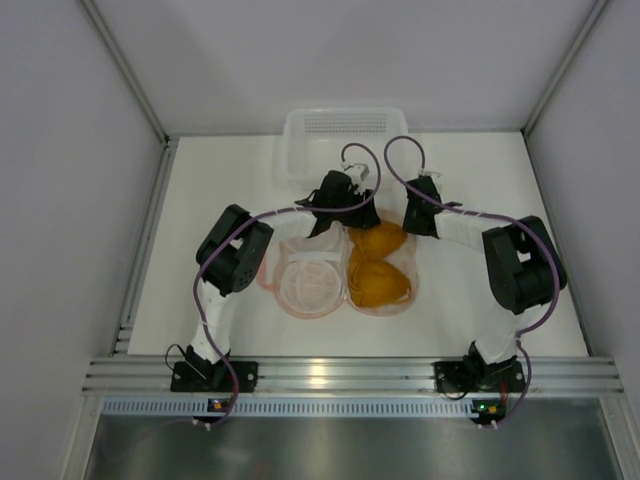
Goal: Place the bra in the laundry bag and zip it closed
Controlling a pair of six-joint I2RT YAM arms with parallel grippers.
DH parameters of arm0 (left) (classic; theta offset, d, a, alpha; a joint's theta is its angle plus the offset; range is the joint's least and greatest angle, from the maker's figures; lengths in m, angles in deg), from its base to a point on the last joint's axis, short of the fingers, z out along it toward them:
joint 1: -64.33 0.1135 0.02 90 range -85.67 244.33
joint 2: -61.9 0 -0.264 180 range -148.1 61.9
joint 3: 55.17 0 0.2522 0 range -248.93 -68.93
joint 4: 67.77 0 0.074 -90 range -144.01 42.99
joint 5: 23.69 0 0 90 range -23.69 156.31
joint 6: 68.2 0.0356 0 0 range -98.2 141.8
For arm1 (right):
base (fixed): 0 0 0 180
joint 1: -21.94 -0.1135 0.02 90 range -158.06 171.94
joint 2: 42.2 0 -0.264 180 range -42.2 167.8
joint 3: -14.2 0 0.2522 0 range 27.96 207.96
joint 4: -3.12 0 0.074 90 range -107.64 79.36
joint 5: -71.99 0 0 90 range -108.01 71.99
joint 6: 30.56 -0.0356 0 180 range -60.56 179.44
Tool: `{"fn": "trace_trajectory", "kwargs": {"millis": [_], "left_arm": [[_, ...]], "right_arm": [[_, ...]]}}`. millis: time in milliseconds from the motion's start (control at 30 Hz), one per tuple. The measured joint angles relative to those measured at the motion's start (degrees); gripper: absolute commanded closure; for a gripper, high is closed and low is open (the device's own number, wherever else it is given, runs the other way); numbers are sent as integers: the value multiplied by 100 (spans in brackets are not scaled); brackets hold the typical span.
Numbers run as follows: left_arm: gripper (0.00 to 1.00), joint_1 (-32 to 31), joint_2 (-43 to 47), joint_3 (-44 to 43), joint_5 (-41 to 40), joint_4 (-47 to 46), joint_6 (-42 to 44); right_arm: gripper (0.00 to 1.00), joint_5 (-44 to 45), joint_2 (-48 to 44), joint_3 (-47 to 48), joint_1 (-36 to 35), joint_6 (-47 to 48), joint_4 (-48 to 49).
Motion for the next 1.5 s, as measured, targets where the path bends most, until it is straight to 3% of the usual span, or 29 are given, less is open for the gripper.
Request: {"fn": "trace_trajectory", "kwargs": {"millis": [233, 500, 667, 900, 1100, 1267, 1500], "left_arm": [[44, -39, -122, -205, 164, 39, 37], [43, -120, -181, -243, 122, 59, 72], [37, -125, -59, -175, -140, 190, 216], [28, -125, 673, -129, -459, 393, 313], [27, -94, 1720, 168, -1036, 527, 302], [25, 251, 2968, 1126, -1602, 918, 37], [19, 1585, 4430, 2907, -2249, 1829, -389]], "right_arm": [[84, -46, 35, 2, 0, 0, 35], [84, -55, 35, 2, 0, 0, 61], [74, -125, 24, 13, 0, 24, 50], [45, -452, -330, 260, 0, 94, -166], [34, -640, -929, 557, 0, 210, -365], [22, -837, -1456, 538, 0, 310, -577], [6, -1139, -2599, -271, 0, 376, -828]]}}
